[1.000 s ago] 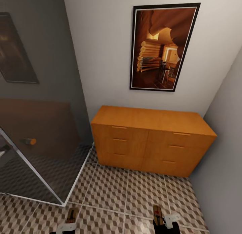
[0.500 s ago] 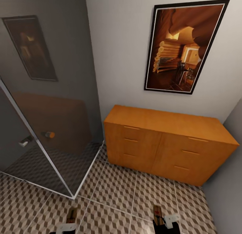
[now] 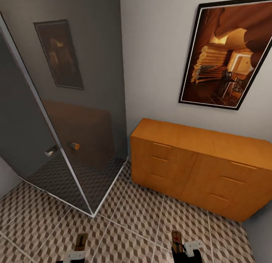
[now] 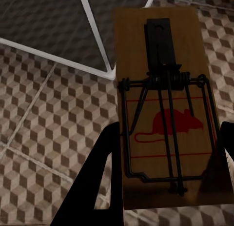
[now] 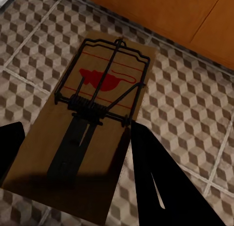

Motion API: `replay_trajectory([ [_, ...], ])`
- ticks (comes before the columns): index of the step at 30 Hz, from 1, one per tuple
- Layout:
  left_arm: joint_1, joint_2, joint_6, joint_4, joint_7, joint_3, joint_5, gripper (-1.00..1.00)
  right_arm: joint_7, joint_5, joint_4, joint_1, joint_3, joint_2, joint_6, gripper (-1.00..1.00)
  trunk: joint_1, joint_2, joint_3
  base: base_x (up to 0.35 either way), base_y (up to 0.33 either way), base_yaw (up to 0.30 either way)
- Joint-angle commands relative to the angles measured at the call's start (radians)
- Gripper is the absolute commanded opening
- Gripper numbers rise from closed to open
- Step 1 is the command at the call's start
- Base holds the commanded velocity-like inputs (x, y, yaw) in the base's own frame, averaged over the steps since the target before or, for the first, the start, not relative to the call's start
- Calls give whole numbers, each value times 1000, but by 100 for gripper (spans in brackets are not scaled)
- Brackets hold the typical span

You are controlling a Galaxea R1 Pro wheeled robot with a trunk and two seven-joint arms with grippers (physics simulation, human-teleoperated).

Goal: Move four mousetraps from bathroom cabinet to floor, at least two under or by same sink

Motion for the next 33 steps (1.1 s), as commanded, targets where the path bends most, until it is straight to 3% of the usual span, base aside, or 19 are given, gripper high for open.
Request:
replay_trajectory([
  [1, -1, -1, -2, 2, 11, -6, -8, -100, -6, -3, 0, -1, 5, -1, -3, -100, 1, -2, -2, 0, 0, 251],
  [33, -1, -1, -2, 2, 10, -6, -8, -100, -6, -1, 17, -1, 5, 3, -3, -100, 1, -2, -2, 0, 0, 251],
])
